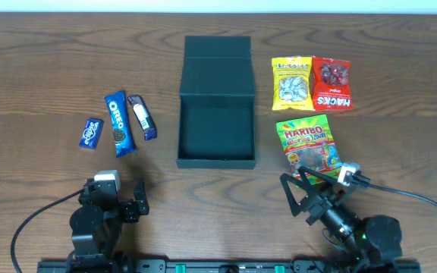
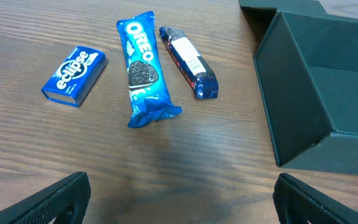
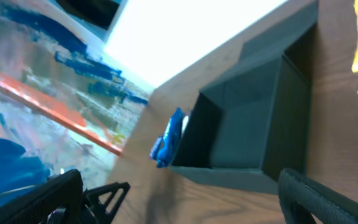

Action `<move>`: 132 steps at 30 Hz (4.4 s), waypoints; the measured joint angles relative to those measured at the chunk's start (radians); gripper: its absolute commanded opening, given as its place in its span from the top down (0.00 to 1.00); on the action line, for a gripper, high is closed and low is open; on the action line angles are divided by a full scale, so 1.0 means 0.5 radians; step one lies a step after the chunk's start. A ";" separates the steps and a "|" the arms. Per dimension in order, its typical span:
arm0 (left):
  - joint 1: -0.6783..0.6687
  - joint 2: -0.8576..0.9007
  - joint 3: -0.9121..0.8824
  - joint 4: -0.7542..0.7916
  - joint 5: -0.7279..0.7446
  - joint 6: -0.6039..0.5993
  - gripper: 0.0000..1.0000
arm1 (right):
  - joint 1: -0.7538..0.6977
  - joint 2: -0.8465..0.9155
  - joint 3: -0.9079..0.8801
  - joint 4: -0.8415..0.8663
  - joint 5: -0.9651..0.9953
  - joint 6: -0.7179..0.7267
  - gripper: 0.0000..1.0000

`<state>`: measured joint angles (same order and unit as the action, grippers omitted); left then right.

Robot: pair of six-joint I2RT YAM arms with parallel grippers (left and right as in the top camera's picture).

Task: Pack container
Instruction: 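Grasp the Haribo Worms bag with the right gripper and lift, then carry the Haribo bag over the green box and lower it inside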

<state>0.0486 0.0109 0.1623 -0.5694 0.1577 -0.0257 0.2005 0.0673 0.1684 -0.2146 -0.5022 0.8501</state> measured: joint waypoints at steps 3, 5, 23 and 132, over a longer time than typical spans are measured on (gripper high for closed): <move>0.000 -0.001 0.000 0.002 0.000 0.000 0.05 | 0.001 0.246 0.085 -0.002 0.043 -0.127 0.01; 0.000 -0.003 0.000 0.002 0.000 0.000 0.05 | 0.001 0.529 0.226 -0.011 0.147 -0.294 0.01; 0.000 -0.002 0.000 0.003 0.001 0.000 0.05 | -0.060 2.625 1.268 -0.132 0.880 -1.475 0.01; 0.000 -0.002 0.000 0.002 0.001 0.000 0.05 | 0.735 3.411 2.461 -0.823 0.458 0.037 0.78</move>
<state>0.0486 0.0101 0.1623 -0.5682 0.1581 -0.0257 0.5682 1.7729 1.3987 -0.6262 -0.2733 0.8688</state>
